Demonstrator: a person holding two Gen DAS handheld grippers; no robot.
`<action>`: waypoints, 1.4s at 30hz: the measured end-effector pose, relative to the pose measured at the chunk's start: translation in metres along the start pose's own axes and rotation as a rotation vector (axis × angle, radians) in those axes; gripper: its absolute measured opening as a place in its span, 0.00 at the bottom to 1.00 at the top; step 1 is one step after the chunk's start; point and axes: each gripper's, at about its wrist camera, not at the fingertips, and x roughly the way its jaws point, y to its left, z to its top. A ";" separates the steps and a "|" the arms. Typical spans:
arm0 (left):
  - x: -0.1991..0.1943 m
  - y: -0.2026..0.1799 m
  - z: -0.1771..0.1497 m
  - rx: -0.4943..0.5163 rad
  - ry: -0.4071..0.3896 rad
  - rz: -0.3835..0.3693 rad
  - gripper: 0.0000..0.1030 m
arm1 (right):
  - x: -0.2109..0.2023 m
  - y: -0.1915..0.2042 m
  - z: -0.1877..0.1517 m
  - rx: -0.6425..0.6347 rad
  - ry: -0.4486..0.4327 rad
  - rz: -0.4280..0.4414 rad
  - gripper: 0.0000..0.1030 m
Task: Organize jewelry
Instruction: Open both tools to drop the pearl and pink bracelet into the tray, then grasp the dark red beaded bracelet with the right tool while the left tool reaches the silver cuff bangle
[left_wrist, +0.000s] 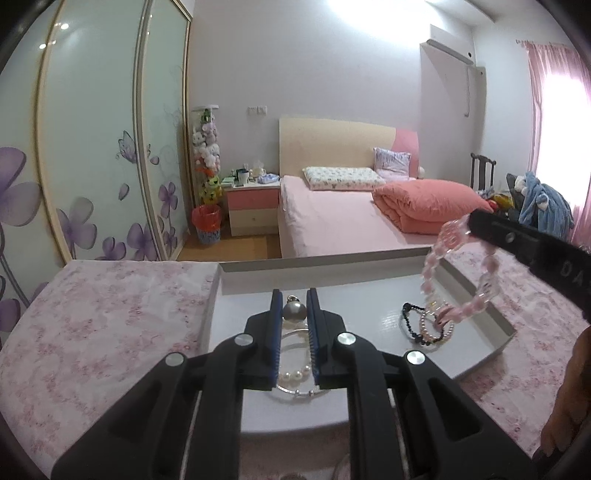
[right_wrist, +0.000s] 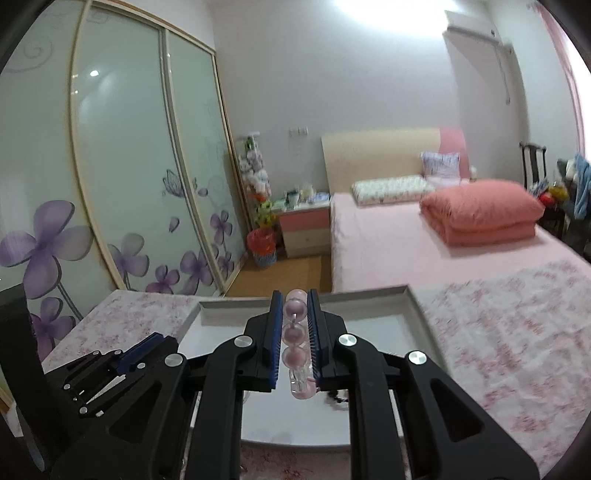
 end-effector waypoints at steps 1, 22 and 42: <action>0.006 0.000 0.000 0.003 0.008 0.001 0.13 | 0.008 -0.002 -0.001 0.010 0.019 0.004 0.14; 0.035 0.010 -0.005 -0.049 0.073 -0.008 0.34 | 0.031 -0.039 -0.020 0.082 0.115 -0.090 0.30; -0.062 0.051 -0.048 -0.059 0.115 0.028 0.61 | -0.021 -0.036 -0.068 -0.003 0.327 0.025 0.30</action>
